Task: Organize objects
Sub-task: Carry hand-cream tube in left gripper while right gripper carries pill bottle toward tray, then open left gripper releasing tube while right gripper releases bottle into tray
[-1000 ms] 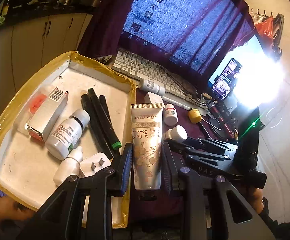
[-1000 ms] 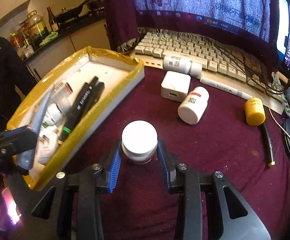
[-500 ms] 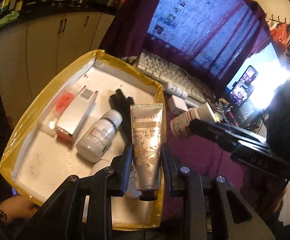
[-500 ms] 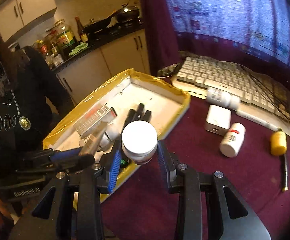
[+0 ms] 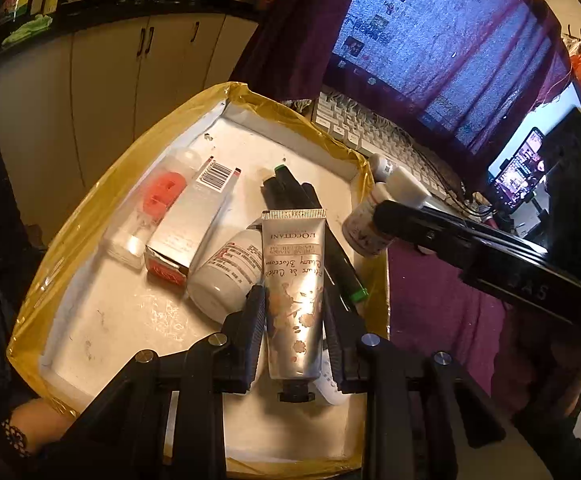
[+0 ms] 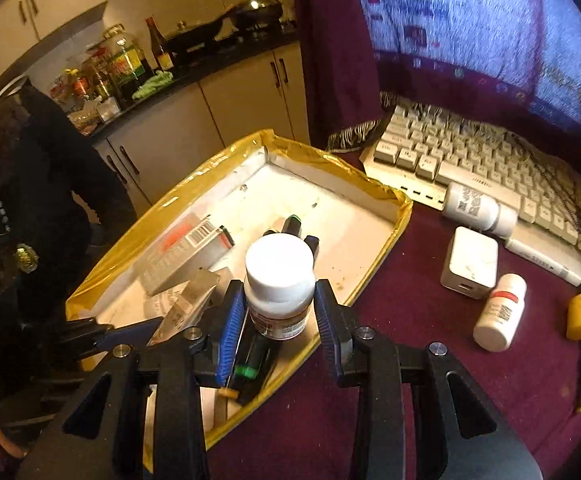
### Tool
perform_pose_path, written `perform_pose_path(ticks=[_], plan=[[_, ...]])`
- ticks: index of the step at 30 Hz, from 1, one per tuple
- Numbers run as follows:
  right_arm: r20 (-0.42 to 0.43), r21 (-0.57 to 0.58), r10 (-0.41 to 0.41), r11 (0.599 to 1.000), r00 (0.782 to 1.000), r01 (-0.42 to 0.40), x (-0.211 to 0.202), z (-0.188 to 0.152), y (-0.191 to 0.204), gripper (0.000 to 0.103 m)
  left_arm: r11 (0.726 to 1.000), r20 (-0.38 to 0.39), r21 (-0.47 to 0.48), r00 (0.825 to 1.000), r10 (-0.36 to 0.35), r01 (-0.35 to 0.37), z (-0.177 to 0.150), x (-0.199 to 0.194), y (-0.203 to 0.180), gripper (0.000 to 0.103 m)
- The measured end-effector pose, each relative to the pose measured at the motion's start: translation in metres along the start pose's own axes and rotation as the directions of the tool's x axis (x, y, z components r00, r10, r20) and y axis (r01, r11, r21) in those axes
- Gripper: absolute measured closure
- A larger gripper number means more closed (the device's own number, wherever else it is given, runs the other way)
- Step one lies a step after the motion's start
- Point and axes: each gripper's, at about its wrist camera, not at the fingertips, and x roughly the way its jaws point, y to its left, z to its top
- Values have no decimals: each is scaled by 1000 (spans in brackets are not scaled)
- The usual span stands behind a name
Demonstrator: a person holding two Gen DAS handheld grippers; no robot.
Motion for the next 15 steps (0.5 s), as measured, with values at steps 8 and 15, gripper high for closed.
perform_pose_path(ticks=[8,15], plan=[[-40,13,-60,998,997,61,30,18,-8,70,997,-6,62,998,55,-55,3,8,-13,78],[1,-30,-137,990,991,137,37,24,-4,70,983,-41,120,989,143,-137,6,23,-24,78]])
